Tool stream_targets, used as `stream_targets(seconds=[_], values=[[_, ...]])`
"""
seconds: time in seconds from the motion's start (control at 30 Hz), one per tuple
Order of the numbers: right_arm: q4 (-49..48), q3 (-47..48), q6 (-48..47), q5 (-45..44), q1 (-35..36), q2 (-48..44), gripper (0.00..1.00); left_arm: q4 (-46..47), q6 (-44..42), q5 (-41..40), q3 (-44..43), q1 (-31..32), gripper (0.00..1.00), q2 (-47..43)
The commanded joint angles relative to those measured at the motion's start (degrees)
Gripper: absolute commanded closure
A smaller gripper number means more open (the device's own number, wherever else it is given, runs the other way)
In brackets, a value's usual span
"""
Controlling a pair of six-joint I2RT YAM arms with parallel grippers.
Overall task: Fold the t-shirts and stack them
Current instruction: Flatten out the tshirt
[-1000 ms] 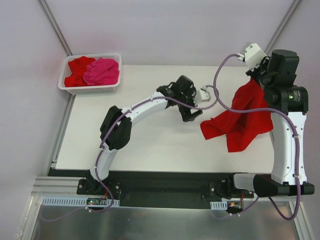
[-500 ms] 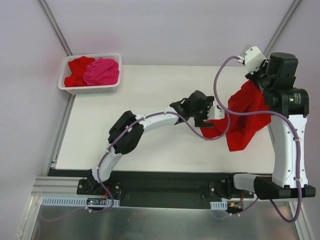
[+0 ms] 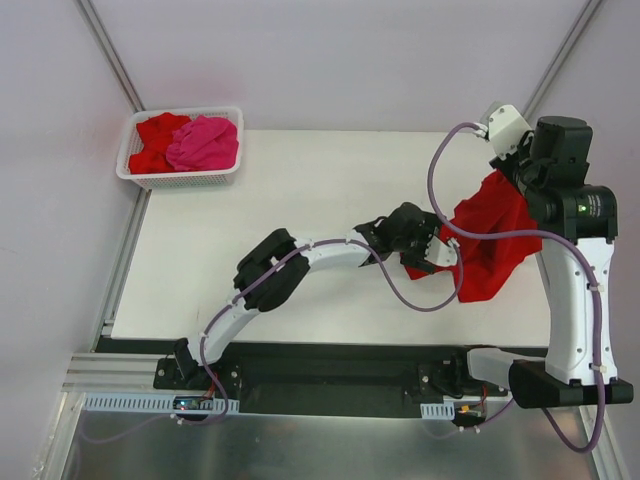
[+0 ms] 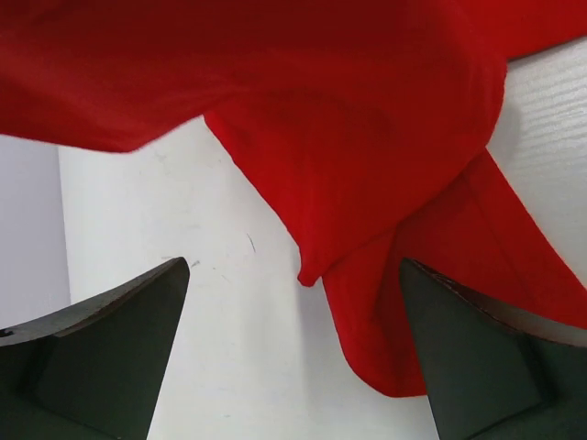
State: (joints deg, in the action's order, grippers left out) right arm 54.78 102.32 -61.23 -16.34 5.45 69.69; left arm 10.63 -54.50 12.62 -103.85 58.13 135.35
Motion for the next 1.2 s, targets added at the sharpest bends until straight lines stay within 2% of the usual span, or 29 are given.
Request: stream_targets(seconds=[0.0,0.33,0.4,0.43,0.53,0.57,0.6,0.73,0.93,1.17], values=[[-0.9,-0.1,1.6,-1.2,0.3,-1.6,0.99,4.1,-2.7,3.4,-2.3,0.0,0.01,0.7],[-0.3,-0.5,2.8,-0.7,0.3,-1.1,0.98,6.0,-5.4,2.6,-4.3,-0.1,0.01,5.4],[-0.3,-0.5,2.6,-1.1,0.3,-1.0,0.99,6.0,-5.6,2.9,-4.9,-0.1,0.20,6.2],[-0.2,-0.6,2.5,-1.1,0.3,-1.1,0.99,6.0,-5.6,3.0,-5.2,-0.1,0.37,6.4],[-0.3,-1.1,2.3,-1.2,0.3,-1.4,0.99,6.1,-5.3,3.1,-6.0,-0.1,0.70,6.9],[-0.2,-1.3,2.2,-1.2,0.3,-1.7,0.99,6.1,-5.2,3.1,-6.1,-0.1,0.91,6.9],[-0.3,-1.6,2.2,-1.2,0.3,-1.8,0.99,6.2,-5.0,3.1,-6.0,-0.1,0.99,6.9],[-0.7,-2.7,2.2,-1.0,0.3,-1.9,0.98,6.2,-4.9,1.9,-5.9,-0.1,1.00,6.5],[-3.4,-4.5,2.9,-2.9,0.3,-1.3,0.99,6.0,-4.8,-5.5,-5.6,-1.3,1.00,3.6],[-8.8,-9.2,2.3,-3.8,-0.7,-1.4,0.99,5.9,-5.0,-9.4,2.2,-6.7,1.00,-9.3]])
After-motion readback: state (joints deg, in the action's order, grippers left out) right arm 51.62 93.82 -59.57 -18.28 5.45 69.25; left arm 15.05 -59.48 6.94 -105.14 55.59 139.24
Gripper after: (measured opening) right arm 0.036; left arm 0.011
